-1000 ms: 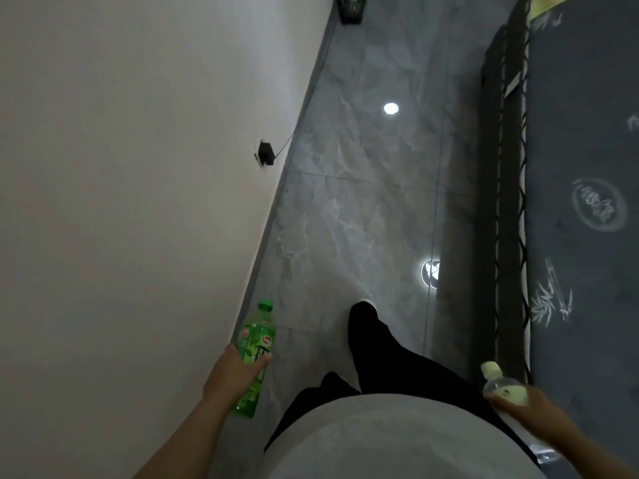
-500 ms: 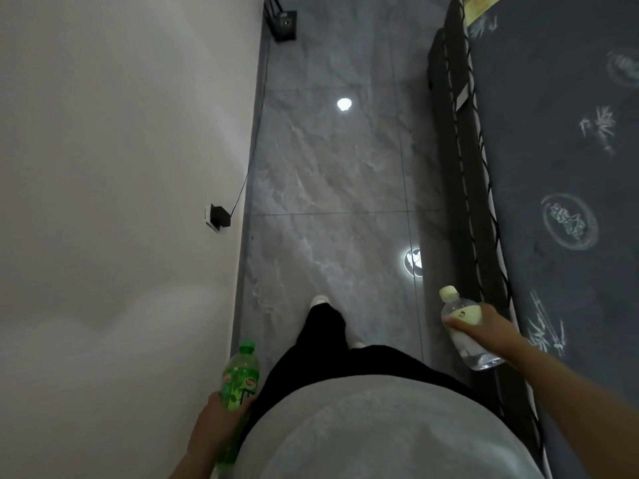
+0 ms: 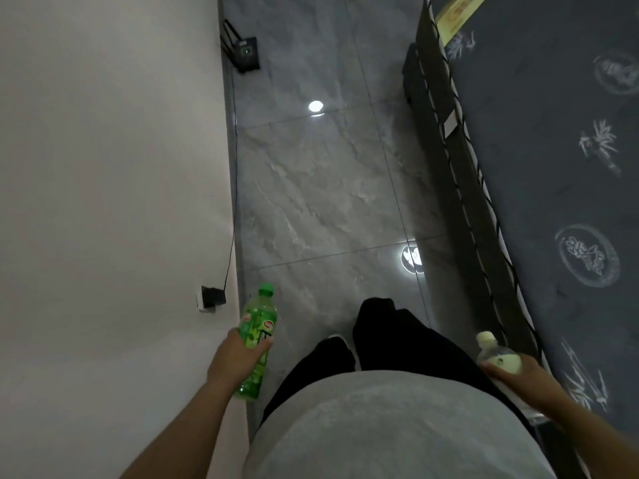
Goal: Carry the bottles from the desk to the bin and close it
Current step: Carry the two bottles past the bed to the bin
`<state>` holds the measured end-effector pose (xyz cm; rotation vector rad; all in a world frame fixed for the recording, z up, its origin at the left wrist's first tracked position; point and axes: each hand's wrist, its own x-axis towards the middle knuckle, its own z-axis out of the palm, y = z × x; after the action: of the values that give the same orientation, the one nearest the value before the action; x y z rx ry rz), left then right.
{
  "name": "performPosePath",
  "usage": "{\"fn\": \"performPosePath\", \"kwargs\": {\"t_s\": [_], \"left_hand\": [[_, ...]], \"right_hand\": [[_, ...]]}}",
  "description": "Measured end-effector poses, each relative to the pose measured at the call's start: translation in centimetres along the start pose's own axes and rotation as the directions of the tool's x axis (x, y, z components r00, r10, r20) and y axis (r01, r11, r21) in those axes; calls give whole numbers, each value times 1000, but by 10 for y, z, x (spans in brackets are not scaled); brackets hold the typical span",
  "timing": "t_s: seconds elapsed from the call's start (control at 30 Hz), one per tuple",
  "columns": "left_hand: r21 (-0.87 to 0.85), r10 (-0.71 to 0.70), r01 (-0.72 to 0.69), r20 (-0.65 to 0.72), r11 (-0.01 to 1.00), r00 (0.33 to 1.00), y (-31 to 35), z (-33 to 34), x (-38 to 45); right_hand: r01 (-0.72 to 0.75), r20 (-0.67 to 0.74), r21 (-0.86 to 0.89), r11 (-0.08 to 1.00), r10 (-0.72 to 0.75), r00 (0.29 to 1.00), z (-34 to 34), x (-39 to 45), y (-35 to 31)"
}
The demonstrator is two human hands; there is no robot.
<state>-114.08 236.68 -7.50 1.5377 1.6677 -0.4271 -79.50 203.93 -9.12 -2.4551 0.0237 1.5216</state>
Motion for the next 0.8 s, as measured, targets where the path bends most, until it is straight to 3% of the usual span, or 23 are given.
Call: {"fn": "performPosePath", "kwargs": {"t_s": [0.17, 0.5, 0.8], "left_hand": [[13, 59, -59, -10, 998, 998, 83, -23, 57], [-32, -134, 135, 29, 990, 991, 160, -29, 102], [-14, -166, 167, 76, 986, 983, 259, -85, 193]], "right_hand": [[-25, -26, 40, 999, 26, 999, -35, 33, -58], [156, -97, 26, 987, -152, 984, -144, 120, -252], [118, -89, -70, 991, -124, 988, -180, 185, -387]]}}
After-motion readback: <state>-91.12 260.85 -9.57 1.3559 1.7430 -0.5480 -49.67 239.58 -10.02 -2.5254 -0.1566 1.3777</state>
